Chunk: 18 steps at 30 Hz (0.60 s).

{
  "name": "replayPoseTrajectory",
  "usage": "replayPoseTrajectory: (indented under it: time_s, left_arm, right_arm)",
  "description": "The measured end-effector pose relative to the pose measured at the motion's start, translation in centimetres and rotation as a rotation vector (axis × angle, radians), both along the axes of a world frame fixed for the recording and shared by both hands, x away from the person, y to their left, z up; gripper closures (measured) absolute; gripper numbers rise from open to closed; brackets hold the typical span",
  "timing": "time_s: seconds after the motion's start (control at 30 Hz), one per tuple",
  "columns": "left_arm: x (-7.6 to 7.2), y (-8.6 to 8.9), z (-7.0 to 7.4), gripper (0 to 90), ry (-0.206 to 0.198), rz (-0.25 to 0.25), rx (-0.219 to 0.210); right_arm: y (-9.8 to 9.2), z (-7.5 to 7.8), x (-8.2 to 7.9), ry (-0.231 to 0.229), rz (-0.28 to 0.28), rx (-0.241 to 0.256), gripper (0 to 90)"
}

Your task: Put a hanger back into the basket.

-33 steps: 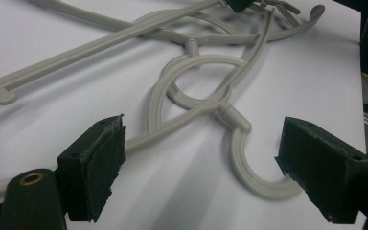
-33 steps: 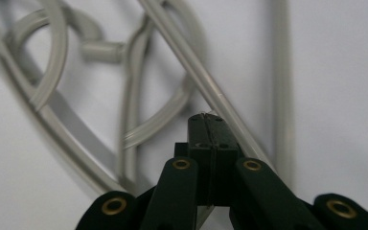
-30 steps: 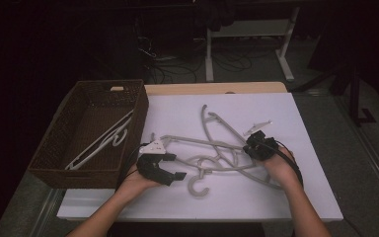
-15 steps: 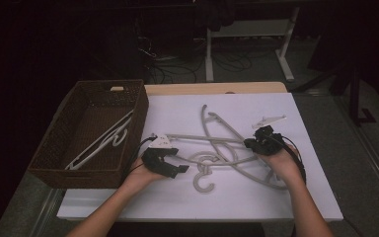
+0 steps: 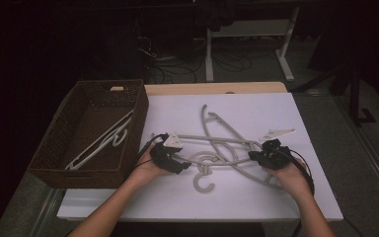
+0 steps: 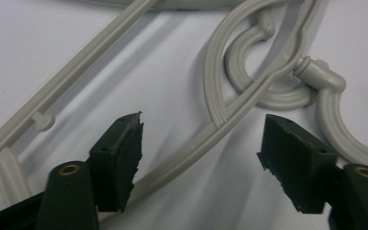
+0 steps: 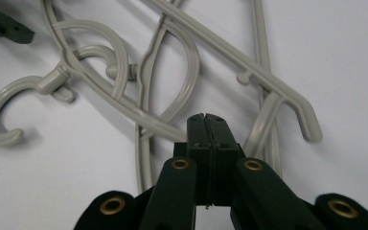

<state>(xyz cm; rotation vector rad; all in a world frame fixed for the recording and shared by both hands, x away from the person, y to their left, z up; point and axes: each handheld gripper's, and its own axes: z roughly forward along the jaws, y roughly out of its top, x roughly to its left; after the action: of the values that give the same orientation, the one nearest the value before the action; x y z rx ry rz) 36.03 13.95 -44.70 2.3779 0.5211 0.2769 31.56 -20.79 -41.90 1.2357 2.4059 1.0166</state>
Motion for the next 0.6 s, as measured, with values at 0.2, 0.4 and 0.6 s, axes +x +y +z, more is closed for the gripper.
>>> replayPoseTrajectory:
  time_s: [0.2, 0.4, 0.6]
  left_arm:
    - [0.4, -0.53, -0.43, 42.4, -0.009, -0.048, 0.051]
    - [0.64, -0.7, -0.32, 53.5, 0.022, -0.101, 0.057]
    - [0.27, -1.11, -0.11, 67.5, 0.003, -0.16, 0.094]
  right_arm:
    - [-0.39, 0.01, 0.0, 0.0, -0.003, 0.031, 88.0]
    - [-0.26, 0.05, 0.07, -0.005, 0.01, 0.047, 88.0]
    - [-0.08, 0.2, 0.11, -0.016, 0.024, 0.058, 87.9]
